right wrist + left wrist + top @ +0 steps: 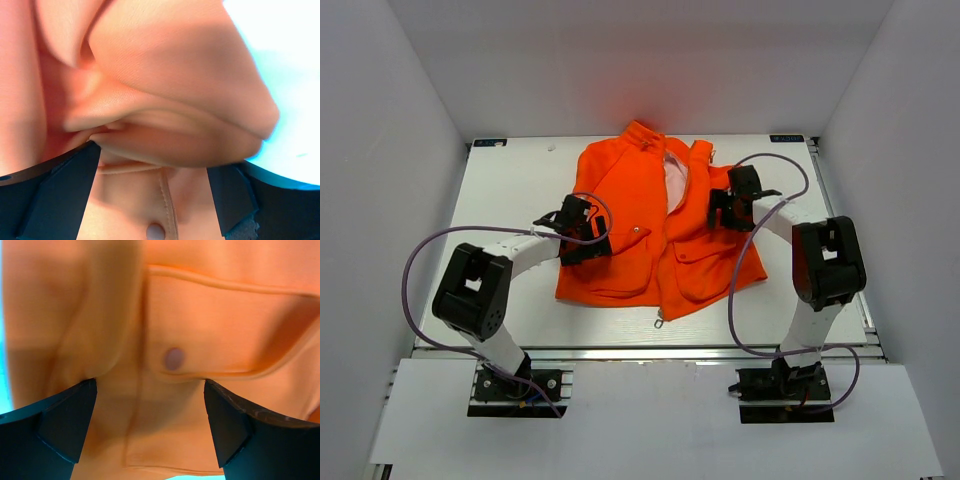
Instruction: Zip up the jacket
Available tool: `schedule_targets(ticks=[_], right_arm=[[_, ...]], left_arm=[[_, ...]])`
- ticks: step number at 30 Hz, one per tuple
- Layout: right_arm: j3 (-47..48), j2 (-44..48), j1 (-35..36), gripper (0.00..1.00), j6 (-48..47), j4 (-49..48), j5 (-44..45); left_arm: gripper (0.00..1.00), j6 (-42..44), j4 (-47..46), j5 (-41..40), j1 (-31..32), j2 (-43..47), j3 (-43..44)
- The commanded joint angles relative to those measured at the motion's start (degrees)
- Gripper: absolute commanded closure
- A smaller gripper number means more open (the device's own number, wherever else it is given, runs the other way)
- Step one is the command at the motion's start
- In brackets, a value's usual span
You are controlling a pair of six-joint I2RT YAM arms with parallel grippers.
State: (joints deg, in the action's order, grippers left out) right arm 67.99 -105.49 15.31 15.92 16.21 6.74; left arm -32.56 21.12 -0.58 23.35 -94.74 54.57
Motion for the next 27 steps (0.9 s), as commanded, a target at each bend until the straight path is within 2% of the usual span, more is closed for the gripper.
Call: schedule_targets(ticks=[1,4,8,12,15,21,27], right_arm=[[5.92,1.16,-1.78,0.11,-3.97,-3.47,2.74],[3.22,7.63,-1.60,0.11,-4.32,-3.37,0.57],[-4.51,18.64,1.64,0.11,-4.06,-2.86,-0.86],[-8.99,27.34,10.50,0.11,-1.87,2.50,-0.68],[-13.30,31.74,22.61,0.11,1.90,6.54,0.82],[-18.94,30.18,36.61,0.11,9.29,8.32,2.13],[-20.35,22.97,39.00,0.19,15.53,6.56,4.24]], left_arm=[[0.02,-1.98,2.08,-4.25,-0.50,2.10,0.28],[0.02,-3.65,3.65,-6.97,-0.68,4.03,-0.51],[0.02,-3.30,2.87,-5.49,-0.68,8.33,0.45],[0.02,-2.78,1.47,-1.63,-0.68,13.78,1.16],[0.02,-2.07,1.72,2.93,-0.68,18.52,0.11],[0.02,-2.95,1.47,5.67,-0.68,23.98,-5.51],[0.02,-2.25,1.72,9.54,-0.59,26.97,-8.07]])
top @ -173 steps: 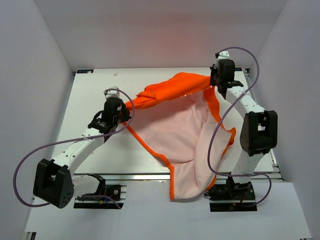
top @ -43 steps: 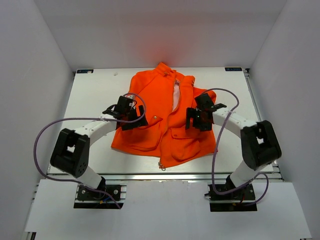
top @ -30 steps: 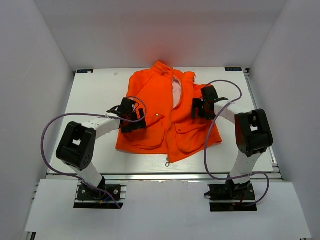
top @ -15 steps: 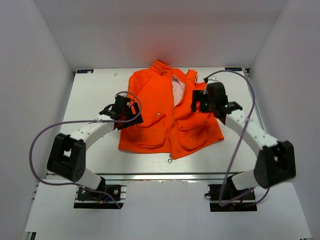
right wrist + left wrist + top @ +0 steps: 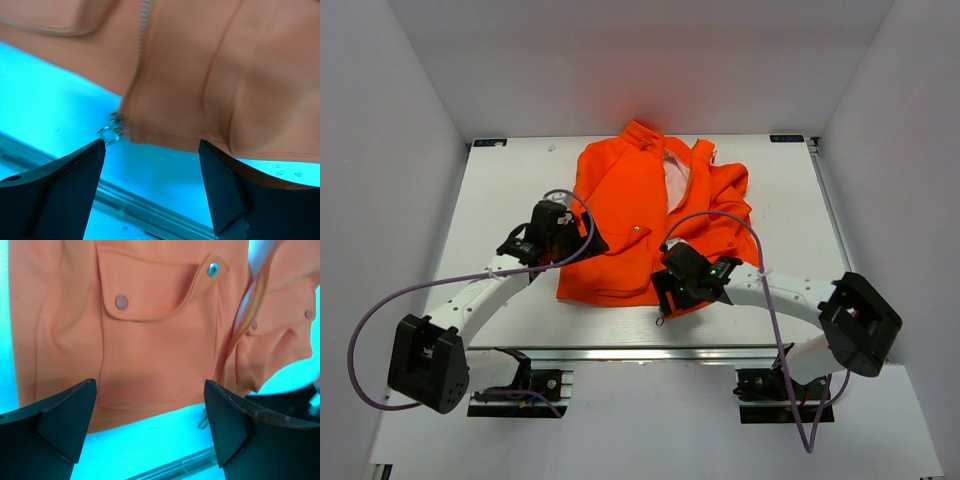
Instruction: Zip up the jacket
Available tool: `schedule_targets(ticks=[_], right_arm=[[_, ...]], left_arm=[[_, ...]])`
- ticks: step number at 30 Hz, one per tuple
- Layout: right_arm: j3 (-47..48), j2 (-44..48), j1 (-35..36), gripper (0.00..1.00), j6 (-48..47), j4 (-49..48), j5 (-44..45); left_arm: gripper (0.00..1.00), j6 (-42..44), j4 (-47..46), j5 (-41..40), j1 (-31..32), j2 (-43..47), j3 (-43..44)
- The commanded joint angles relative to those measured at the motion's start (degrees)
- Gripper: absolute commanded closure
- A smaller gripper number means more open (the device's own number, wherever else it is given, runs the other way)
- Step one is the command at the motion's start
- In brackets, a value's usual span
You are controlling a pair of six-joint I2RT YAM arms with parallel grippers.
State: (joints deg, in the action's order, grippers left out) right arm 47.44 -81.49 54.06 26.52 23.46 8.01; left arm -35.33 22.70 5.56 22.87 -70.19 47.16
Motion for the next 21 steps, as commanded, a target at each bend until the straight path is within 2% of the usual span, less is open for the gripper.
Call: schedule_targets(ticks=[1,6,12,21], right_arm=[[0.28,-2.08,0.17,0.20,5.46,-0.87,4.72],[-0.16,-3.49,0.25,0.26,5.82,-2.54,6.49],[0.28,-6.13,0.25,0.22,6.26,-4.12,6.05],[0.63,-10.69,0.87,0.24,7.93,-4.48,6.66]], left_arm=[[0.02,0.88,0.33,3.58,-0.11,2.86,-1.18],[0.02,1.32,1.82,3.31,-0.11,4.10,-2.51],[0.02,1.32,1.65,3.67,-0.11,4.10,-3.39],[0.02,1.76,2.35,2.70,-0.11,5.07,-3.47]])
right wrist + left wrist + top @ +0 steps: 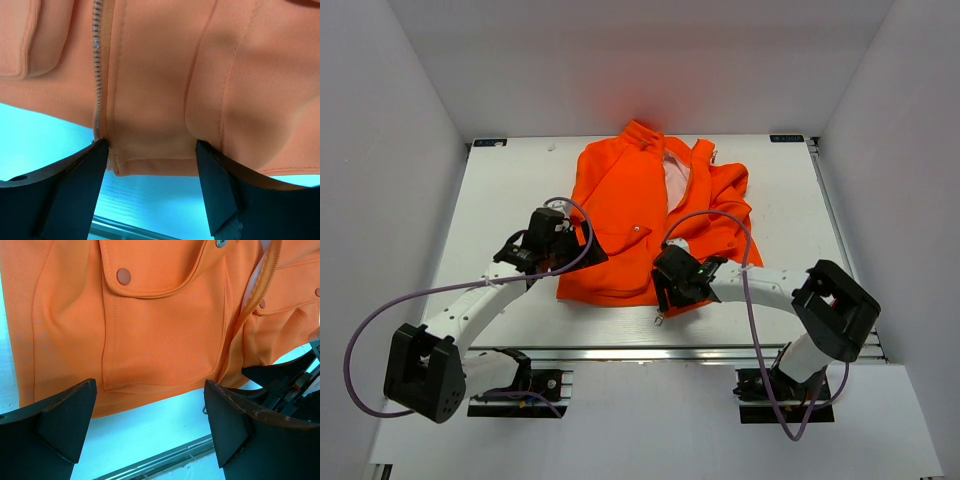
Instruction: Zip up the jacket
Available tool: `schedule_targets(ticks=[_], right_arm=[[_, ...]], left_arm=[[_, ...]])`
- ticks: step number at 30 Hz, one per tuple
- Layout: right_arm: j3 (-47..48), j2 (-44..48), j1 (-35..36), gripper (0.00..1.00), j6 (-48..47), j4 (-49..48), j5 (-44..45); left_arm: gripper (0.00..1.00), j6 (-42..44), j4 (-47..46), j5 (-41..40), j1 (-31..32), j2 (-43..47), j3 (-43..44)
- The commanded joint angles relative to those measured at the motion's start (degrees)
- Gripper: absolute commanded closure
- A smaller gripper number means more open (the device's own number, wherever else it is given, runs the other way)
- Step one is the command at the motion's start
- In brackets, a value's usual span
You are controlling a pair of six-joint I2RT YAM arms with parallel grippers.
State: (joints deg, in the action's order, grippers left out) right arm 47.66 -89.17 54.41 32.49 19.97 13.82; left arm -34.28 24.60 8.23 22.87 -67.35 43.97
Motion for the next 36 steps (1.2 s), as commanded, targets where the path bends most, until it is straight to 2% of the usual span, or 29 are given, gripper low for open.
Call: schedule_targets(ticks=[1,4,8,12,13,14,17,21,24,28,32,36], right_arm=[[0.59,-3.55,0.61,0.26,2.40,-0.55,1.20],[1.64,-5.84,1.05,0.32,4.24,1.91,3.31],[2.44,-7.25,1.22,0.58,4.69,3.33,4.11],[2.09,-5.76,1.22,0.72,3.72,2.01,3.32],[2.00,-5.50,1.13,0.78,3.46,1.22,3.14],[1.56,-4.54,1.13,0.88,3.20,0.61,2.62],[0.60,-2.25,1.05,1.00,1.35,-1.51,2.35],[-0.81,3.11,0.79,1.00,-1.98,-4.05,0.86],[-3.26,10.13,-1.14,1.00,-4.62,-8.53,-4.23],[-6.86,19.54,-3.78,1.00,-8.58,-14.51,-9.94],[-8.20,24.73,-5.10,1.00,-10.78,-17.41,-16.62],[-9.42,27.29,-5.63,1.00,-10.17,-19.35,-17.25]], left_arm=[[0.02,0.71,0.45,-0.05,-0.11,2.23,-0.37],[0.02,0.71,0.62,-0.32,-0.11,2.23,-0.37],[0.02,0.71,0.98,-0.67,-0.11,2.49,-0.37],[0.02,0.88,1.33,-0.67,-0.11,2.40,0.07],[0.02,0.97,1.41,-0.67,-0.11,2.40,0.24],[0.02,0.97,1.50,-0.67,-0.11,2.40,0.33],[0.02,1.23,1.50,-0.50,-0.11,2.66,0.33],[0.02,2.20,0.89,2.05,-0.11,2.84,0.51],[0.02,3.78,-0.86,7.92,-0.02,2.93,0.60],[0.02,6.77,-8.48,23.36,1.47,2.93,-0.98],[0.02,7.73,-16.41,29.46,9.35,0.65,-1.87],[0.02,7.74,-21.25,29.48,13.95,-3.57,0.07]])
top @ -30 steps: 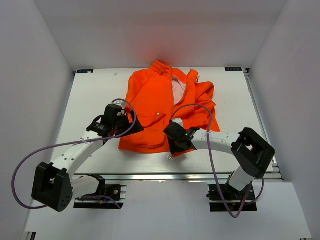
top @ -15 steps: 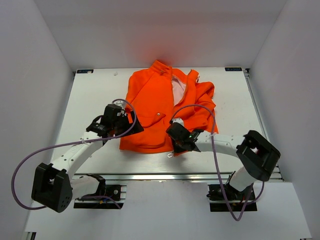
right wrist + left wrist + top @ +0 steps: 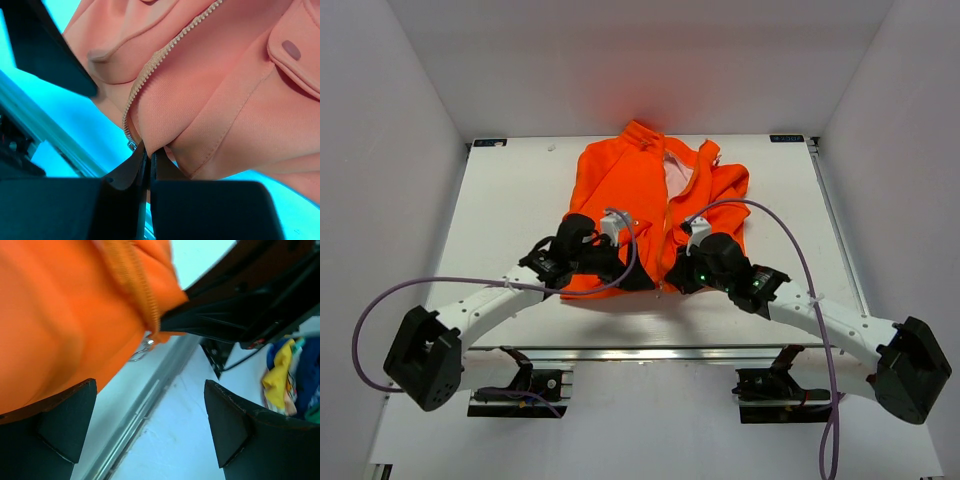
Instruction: Zip up the jacket
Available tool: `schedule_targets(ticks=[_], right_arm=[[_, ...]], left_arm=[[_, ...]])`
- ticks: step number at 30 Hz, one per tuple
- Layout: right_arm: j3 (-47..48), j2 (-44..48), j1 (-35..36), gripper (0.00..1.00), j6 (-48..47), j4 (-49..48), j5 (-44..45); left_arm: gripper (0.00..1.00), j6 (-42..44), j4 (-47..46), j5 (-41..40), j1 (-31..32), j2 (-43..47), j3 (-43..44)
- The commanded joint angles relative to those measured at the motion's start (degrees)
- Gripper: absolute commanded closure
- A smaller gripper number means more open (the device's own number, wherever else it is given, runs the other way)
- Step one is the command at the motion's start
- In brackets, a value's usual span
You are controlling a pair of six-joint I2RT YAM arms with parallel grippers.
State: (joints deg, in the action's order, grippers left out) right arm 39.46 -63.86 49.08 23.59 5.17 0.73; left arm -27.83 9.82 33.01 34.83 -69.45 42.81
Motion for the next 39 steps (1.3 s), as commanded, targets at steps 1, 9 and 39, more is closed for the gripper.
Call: schedule_targets(ticks=[1,9,39], right_arm=[[-1.49,2.50,-0.74,1.00,-1.18,-4.55,-4.16],[-1.84,3.39,-3.11,1.00,1.10,-3.76,-6.62],[-10.11,-9.26,-3.46,0.63,2.69,4.41,-10.58]], left_arm=[[0.02,0.94,-8.14,4.86,2.08,-2.61,1.49],[0.24,0.06,-11.30,4.95,2.87,-7.01,3.77],[0.27,0.41,-5.70,-4.71,3.40,-25.29,3.34]])
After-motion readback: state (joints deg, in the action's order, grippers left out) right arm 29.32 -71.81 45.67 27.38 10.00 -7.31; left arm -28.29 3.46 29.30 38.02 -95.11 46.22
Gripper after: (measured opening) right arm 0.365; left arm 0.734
